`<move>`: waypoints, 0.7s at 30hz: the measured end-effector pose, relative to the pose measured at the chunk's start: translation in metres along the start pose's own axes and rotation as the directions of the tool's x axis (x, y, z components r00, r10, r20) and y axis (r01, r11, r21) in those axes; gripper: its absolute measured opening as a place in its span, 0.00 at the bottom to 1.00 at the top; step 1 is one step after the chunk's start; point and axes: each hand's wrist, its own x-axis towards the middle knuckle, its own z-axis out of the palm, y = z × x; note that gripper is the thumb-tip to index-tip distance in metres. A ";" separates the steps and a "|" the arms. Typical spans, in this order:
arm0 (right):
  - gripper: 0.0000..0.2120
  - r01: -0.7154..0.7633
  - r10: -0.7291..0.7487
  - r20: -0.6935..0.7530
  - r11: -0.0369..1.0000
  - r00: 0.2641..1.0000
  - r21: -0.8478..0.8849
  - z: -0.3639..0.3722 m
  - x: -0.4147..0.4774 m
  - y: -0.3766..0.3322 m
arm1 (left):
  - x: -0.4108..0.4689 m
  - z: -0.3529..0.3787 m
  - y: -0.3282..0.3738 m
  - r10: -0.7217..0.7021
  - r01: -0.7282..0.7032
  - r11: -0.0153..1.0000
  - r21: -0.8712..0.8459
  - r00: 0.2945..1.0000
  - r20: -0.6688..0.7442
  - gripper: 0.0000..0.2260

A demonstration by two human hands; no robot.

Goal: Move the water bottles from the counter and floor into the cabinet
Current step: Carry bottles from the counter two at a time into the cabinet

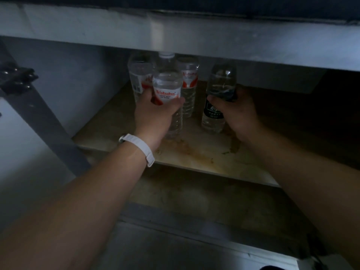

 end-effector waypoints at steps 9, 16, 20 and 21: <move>0.24 0.035 -0.031 0.066 0.997 0.997 -0.063 -0.004 -0.005 0.002 | -0.004 -0.002 -0.013 0.032 -0.037 0.995 0.098 0.998 0.053 0.29; 0.28 -0.022 0.034 0.066 0.987 0.997 -0.162 -0.021 -0.033 0.003 | -0.037 -0.031 -0.031 0.129 -0.146 0.958 0.247 0.988 0.083 0.23; 0.25 -0.026 0.047 0.056 0.947 0.997 -0.321 -0.031 -0.061 0.000 | -0.060 -0.053 -0.040 0.256 -0.279 0.869 0.408 0.960 0.112 0.25; 0.25 -0.015 0.053 0.097 0.934 0.994 -0.356 -0.032 -0.069 -0.003 | -0.067 -0.058 -0.043 0.296 -0.328 0.820 0.468 0.944 0.143 0.25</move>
